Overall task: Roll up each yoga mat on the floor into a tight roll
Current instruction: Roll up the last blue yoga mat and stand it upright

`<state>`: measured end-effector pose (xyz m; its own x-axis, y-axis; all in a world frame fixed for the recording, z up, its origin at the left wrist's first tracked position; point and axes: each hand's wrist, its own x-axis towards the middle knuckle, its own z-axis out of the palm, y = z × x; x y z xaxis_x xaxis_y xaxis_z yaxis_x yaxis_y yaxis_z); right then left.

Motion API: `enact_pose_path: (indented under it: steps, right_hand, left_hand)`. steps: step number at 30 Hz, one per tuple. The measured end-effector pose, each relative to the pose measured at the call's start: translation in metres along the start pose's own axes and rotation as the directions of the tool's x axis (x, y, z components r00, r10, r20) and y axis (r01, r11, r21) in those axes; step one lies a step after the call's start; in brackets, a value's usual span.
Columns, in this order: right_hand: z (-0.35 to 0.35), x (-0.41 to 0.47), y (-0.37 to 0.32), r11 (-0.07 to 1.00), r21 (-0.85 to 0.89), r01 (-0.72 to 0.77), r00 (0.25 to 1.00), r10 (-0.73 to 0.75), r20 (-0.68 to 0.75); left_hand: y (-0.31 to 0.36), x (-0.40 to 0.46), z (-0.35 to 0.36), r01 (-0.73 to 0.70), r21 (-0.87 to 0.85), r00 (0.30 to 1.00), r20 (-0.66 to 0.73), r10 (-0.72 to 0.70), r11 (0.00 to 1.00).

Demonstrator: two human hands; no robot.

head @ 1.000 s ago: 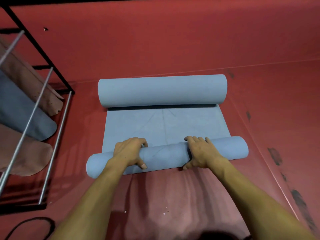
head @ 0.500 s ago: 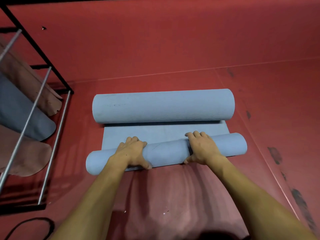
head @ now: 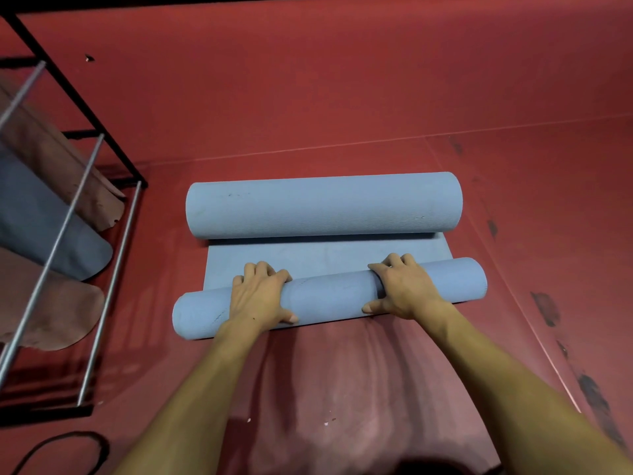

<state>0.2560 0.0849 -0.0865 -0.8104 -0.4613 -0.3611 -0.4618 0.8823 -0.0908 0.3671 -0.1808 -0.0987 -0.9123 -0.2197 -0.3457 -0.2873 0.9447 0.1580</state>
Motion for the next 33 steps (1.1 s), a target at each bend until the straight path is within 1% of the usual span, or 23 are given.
enact_pose_path:
  steps: [2,3,7,10,12,14,17,19,22,25,26,28,30,33]
  right_hand:
    - [-0.003,0.001,0.001,0.997,0.075,-0.019,1.000,0.020,-0.018]
    - [-0.005,0.002,0.000,0.996,0.084,-0.018,1.000,0.020,-0.016]
    - [-0.002,0.005,0.000,0.999,0.033,-0.003,1.000,0.003,-0.009]
    - [-0.001,0.005,0.005,1.000,0.003,0.001,1.000,-0.001,-0.030]
    - [-0.002,0.008,0.008,1.000,-0.023,0.016,1.000,-0.016,-0.010]
    - [-0.004,0.011,0.006,0.999,-0.038,-0.003,1.000,0.003,0.010]
    - [-0.003,0.014,0.000,0.997,-0.056,-0.045,0.999,0.044,-0.013]
    - [-0.004,0.017,-0.006,0.994,-0.082,-0.065,0.998,0.067,0.011]
    - [-0.004,0.020,-0.010,0.992,-0.082,-0.098,0.995,0.101,0.027]
    - [-0.003,0.020,-0.007,0.991,-0.081,-0.109,0.994,0.108,-0.023]
    - [-0.002,0.020,-0.006,0.992,-0.082,-0.095,0.995,0.092,-0.033]
    - [-0.004,0.019,-0.004,0.995,-0.086,-0.060,0.998,0.057,-0.032]
    - [-0.007,0.019,-0.005,0.995,-0.092,-0.044,0.999,0.043,-0.014]
    - [-0.010,0.019,-0.009,0.997,-0.044,-0.066,0.998,0.066,-0.001]
  left_hand:
    - [0.000,0.000,-0.001,0.025,0.004,1.000,-0.010,-0.025,1.000]
    - [0.000,0.000,-0.002,0.025,0.014,1.000,-0.015,-0.025,1.000]
    - [0.004,0.003,-0.007,0.048,0.011,0.996,-0.070,-0.047,0.999]
    - [0.005,0.004,-0.009,0.056,0.003,0.997,-0.056,-0.056,0.998]
    - [0.006,0.004,-0.008,0.076,-0.009,0.996,-0.045,-0.076,0.997]
    - [0.008,0.003,-0.006,0.100,-0.006,0.994,-0.044,-0.100,0.995]
    - [0.009,0.003,-0.005,0.076,0.038,0.996,-0.049,-0.074,0.996]
    - [0.007,0.005,-0.008,0.053,0.054,0.997,-0.058,-0.050,0.997]
    - [0.006,0.005,-0.008,0.052,-0.008,0.996,-0.071,-0.052,0.999]
    - [0.004,0.003,-0.005,0.030,-0.055,0.997,-0.066,-0.034,0.998]
    - [0.005,0.002,-0.004,0.049,-0.048,0.997,-0.051,-0.051,0.998]
    - [0.009,0.002,-0.004,0.132,0.014,0.991,-0.028,-0.132,0.991]
    - [0.015,0.001,0.001,0.194,0.062,0.981,-0.034,-0.192,0.979]
    - [0.016,0.001,0.007,0.173,0.117,0.982,-0.093,-0.163,0.978]
